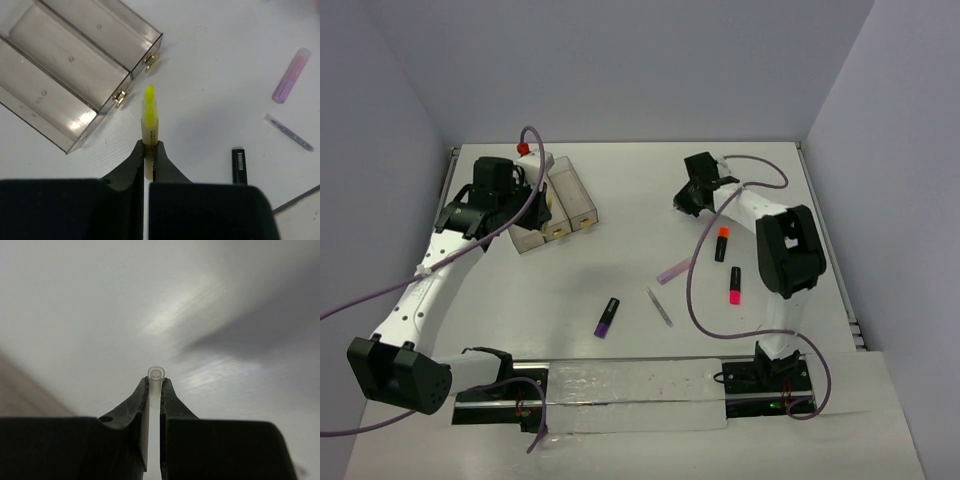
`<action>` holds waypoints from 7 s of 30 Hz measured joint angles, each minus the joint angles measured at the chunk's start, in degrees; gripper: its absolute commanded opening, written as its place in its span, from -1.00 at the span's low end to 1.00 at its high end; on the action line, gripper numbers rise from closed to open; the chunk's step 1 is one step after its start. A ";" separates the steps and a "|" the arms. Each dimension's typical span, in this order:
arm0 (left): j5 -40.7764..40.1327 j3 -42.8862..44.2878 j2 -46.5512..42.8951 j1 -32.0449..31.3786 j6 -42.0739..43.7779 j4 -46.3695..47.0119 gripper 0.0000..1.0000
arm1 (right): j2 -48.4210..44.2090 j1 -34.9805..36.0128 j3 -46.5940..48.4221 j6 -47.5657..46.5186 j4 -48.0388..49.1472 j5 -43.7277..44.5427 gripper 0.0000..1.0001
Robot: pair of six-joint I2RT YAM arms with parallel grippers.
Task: Sort the stationery into containers
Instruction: Close the pen cap on the pen.
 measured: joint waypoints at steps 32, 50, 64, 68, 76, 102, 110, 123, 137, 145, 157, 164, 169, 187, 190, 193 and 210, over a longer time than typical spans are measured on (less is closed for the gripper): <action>32.95 12.62 0.49 0.15 3.48 -9.35 -1.00 | -19.23 15.52 -0.47 -21.63 79.28 -44.98 -1.00; 30.55 12.89 -1.33 0.15 4.33 -9.21 -1.00 | -16.93 17.69 -1.45 -21.44 71.98 -47.65 -1.00; 28.49 13.47 -1.36 0.15 4.35 -9.01 -1.00 | -15.34 18.40 -4.67 -19.45 71.76 -47.70 -1.00; 27.93 13.47 -1.36 0.15 4.35 -9.01 -1.00 | -15.34 18.51 -4.71 -18.61 72.03 -47.79 -1.00; 26.94 13.47 -1.36 0.15 4.46 -9.01 -1.00 | -15.34 18.74 -5.01 -18.07 72.72 -47.88 -1.00; 26.22 13.47 -1.40 0.15 5.34 -9.19 -1.00 | -15.18 19.26 -5.86 -17.55 73.33 -47.69 -1.00; 25.70 13.47 -1.49 0.20 5.77 -9.16 -1.00 | -14.95 19.26 -5.12 -17.92 72.45 -47.68 -1.00; 25.51 13.47 -1.99 0.24 5.84 -9.21 -1.00 | -14.68 19.26 -4.36 -18.22 71.85 -47.66 -1.00; 25.32 12.19 -2.85 0.24 5.87 -9.20 -1.00 | -14.68 18.81 -4.36 -18.93 71.07 -47.43 -1.00; 25.29 12.11 -3.32 0.24 5.90 -9.19 -1.00 | -14.68 18.38 -4.36 -19.27 70.32 -47.36 -1.00; 25.29 12.11 -3.32 0.24 5.88 -9.19 -1.00 | -14.68 18.34 -4.36 -19.03 70.32 -47.44 -1.00; 25.29 12.11 -3.30 0.24 6.07 -9.20 -1.00 | -14.68 18.34 -4.34 -18.99 70.32 -47.42 -1.00; 25.29 12.11 -3.30 0.24 6.35 -9.21 -1.00 | -14.68 18.32 -3.66 -18.64 70.16 -47.42 -1.00; 25.29 12.11 -3.30 0.24 7.04 -9.23 -1.00 | -14.68 18.14 -3.46 -18.59 69.97 -47.84 -1.00; 25.29 12.11 -3.30 0.24 7.04 -9.23 -1.00 | -14.68 18.14 -3.46 -18.59 69.97 -47.86 -1.00; 25.29 12.11 -3.28 0.24 7.04 -9.23 -1.00 | -14.64 18.14 -3.46 -18.57 69.97 -47.90 -1.00; 25.21 12.11 -3.05 0.24 7.04 -9.23 -1.00 | -12.74 18.51 -3.33 -18.39 68.79 -48.93 -1.00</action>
